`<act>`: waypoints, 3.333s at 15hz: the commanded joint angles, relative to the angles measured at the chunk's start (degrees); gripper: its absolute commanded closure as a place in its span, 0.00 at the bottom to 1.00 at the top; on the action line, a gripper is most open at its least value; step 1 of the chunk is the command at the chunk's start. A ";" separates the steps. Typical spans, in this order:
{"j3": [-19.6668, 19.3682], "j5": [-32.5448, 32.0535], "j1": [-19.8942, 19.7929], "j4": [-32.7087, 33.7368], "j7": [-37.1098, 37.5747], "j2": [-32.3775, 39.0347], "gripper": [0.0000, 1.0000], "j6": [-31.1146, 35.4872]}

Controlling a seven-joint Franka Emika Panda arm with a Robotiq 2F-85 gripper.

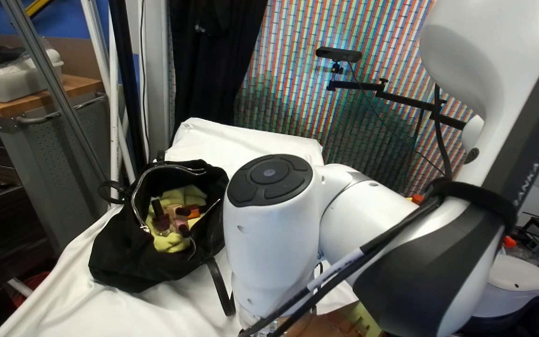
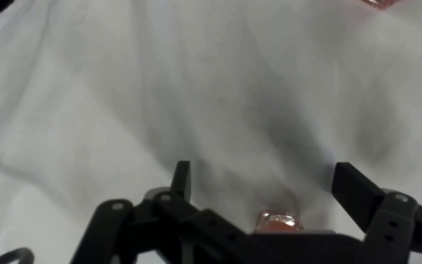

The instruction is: Put the nail polish bottles in the bag

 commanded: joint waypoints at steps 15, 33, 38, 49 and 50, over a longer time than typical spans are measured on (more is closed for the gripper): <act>-1.38 0.57 -0.60 0.61 -1.40 -1.89 0.00 1.73; -0.84 1.23 -0.80 1.81 -5.69 0.96 0.00 1.84; -1.09 0.76 -0.60 1.47 -5.79 0.21 0.00 1.92; -1.59 -0.75 0.22 -0.03 -4.48 -2.41 0.00 2.59; -1.54 -0.64 0.13 -0.05 -4.63 -2.32 0.00 2.67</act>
